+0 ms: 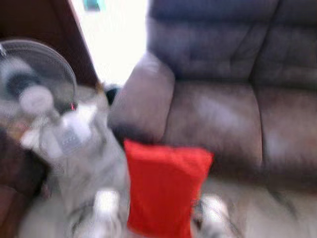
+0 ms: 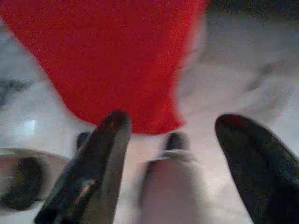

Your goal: Move the pillow to the sofa from floor

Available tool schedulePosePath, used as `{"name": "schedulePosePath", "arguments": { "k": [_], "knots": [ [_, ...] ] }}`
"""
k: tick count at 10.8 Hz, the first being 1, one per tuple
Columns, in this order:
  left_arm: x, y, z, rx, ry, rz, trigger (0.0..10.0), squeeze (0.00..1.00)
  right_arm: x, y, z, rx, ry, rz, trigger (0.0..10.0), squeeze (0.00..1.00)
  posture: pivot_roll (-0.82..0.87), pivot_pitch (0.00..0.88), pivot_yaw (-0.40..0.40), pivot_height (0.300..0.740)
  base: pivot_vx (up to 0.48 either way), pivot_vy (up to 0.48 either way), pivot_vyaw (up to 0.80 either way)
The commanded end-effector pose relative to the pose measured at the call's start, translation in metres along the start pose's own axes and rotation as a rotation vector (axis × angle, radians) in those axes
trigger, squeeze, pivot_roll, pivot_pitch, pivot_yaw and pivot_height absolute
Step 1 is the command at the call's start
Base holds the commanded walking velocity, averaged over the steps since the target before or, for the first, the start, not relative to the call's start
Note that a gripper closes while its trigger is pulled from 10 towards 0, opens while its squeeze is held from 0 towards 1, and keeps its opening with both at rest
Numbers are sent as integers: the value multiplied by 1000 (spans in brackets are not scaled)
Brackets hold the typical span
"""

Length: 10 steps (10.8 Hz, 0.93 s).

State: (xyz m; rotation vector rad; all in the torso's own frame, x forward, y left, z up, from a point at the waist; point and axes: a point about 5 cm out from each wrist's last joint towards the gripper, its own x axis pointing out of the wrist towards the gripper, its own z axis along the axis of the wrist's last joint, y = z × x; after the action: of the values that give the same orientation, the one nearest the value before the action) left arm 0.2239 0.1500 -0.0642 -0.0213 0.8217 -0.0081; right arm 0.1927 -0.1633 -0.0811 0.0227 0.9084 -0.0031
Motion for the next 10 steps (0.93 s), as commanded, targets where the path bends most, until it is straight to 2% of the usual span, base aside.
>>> {"name": "schedulePosePath", "arguments": {
  "k": [1,10],
  "knots": [
    [-3,16,-11,5,44,40,10000,0,1,14,0,12,5,32,10000,0,124,176,20,740,247,0,0],
    [-3,16,-8,4,26,48,10000,0,1,14,2,15,-7,32,10000,0,126,192,16,740,0,0,0]
  ]
}}
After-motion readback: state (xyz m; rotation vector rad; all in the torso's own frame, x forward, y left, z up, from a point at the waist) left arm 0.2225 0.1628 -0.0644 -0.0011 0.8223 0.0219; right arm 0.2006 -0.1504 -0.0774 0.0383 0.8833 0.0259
